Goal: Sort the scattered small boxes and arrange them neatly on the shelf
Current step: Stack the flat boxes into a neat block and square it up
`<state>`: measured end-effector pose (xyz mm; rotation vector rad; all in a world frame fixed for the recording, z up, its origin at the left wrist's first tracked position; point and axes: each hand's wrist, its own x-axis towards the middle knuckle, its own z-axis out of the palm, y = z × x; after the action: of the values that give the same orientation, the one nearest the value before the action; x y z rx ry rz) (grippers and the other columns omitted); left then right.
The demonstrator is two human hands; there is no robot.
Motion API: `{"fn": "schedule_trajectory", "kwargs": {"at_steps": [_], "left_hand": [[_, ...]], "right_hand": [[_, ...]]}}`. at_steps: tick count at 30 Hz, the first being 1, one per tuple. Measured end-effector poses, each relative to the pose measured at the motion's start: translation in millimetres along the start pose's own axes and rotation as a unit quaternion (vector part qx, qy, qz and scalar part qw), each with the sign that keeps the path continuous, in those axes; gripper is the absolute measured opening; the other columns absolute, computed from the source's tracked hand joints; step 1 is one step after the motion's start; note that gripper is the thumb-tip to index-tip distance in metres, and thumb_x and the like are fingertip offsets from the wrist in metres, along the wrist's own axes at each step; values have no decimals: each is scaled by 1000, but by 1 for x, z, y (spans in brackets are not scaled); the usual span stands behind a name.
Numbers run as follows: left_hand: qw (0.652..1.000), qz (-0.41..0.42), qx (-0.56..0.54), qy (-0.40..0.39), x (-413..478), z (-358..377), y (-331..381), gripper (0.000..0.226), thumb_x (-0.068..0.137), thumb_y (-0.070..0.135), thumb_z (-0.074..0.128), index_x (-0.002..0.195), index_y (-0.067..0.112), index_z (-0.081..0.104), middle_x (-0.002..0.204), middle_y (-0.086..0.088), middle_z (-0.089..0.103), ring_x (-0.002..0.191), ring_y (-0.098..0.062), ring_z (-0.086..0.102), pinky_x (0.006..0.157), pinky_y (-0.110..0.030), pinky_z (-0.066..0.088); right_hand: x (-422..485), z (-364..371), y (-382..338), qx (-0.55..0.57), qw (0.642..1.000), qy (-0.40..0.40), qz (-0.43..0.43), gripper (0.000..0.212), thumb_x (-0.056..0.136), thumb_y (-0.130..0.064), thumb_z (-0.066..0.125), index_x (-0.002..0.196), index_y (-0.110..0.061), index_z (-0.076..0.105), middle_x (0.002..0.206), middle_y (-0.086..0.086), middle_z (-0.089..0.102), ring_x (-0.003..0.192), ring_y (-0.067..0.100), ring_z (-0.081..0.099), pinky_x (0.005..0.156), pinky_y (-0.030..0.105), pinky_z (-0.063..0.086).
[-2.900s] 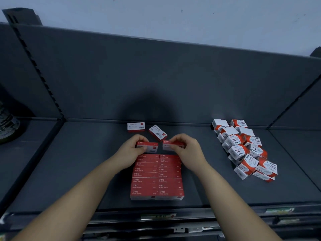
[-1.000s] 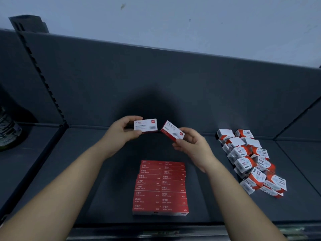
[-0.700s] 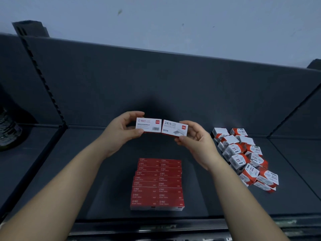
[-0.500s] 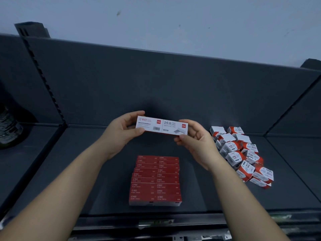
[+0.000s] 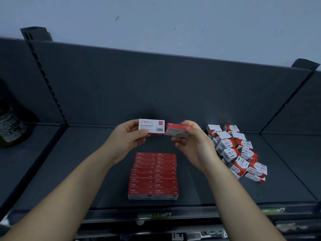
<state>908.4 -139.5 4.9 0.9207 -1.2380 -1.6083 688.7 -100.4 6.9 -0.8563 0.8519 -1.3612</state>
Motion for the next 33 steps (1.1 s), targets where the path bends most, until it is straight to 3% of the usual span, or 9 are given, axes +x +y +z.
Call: {"fn": "schedule_trajectory", "kwargs": {"at_steps": [3, 7, 10, 17, 22, 29, 33], "left_hand": [[1000, -11, 5, -7, -3, 0, -1, 28, 90, 3, 61, 116, 12, 64, 103, -1, 75, 88, -9, 69, 78, -22, 56], [1000, -23, 8, -14, -6, 0, -2, 29, 87, 6, 63, 116, 13, 64, 104, -2, 75, 90, -11, 69, 77, -22, 55], [1000, -25, 11, -14, -7, -2, -2, 29, 88, 5, 62, 117, 13, 63, 105, -2, 74, 90, -11, 69, 76, -22, 55], [999, -27, 30, -31, -11, -5, -1, 33, 88, 3, 63, 120, 12, 61, 109, -4, 73, 97, -15, 69, 83, -26, 56], [999, -22, 24, -27, -11, -3, -2, 33, 89, -1, 61, 119, 13, 61, 109, -6, 73, 96, -17, 67, 80, -24, 55], [999, -17, 27, -31, -15, -8, -2, 33, 90, -1, 61, 120, 12, 60, 107, -4, 73, 95, -16, 66, 84, -29, 53], [998, -16, 39, -42, -16, -10, -2, 34, 90, 1, 61, 121, 12, 58, 108, -2, 72, 95, -13, 67, 84, -28, 54]], "right_hand": [[2, 0, 3, -32, 999, 27, -34, 18, 91, -5, 50, 85, -14, 65, 92, 3, 69, 84, 19, 63, 68, 29, 50], [0, -5, 6, -143, 988, 28, -58, 46, 86, 21, 41, 103, -19, 59, 103, 0, 65, 91, 16, 64, 80, 34, 52], [-3, -5, 9, -195, 976, 30, -87, 50, 88, 17, 48, 110, -26, 59, 109, -3, 65, 100, 15, 63, 89, 35, 53], [-6, -2, 10, -173, 978, 51, -100, 43, 92, 10, 51, 108, -29, 62, 103, -3, 66, 104, 18, 64, 102, 42, 48], [-8, -1, 10, -210, 974, 29, -81, 39, 94, 3, 55, 103, -33, 67, 106, 1, 70, 108, 21, 65, 102, 41, 49], [-8, 1, 11, -186, 980, 6, -66, 36, 93, 8, 54, 113, -21, 61, 100, -3, 70, 102, 18, 65, 92, 32, 50], [-9, 1, 12, -199, 979, 6, -46, 39, 92, 6, 54, 108, -27, 66, 101, 0, 71, 103, 22, 65, 95, 39, 50]]}}
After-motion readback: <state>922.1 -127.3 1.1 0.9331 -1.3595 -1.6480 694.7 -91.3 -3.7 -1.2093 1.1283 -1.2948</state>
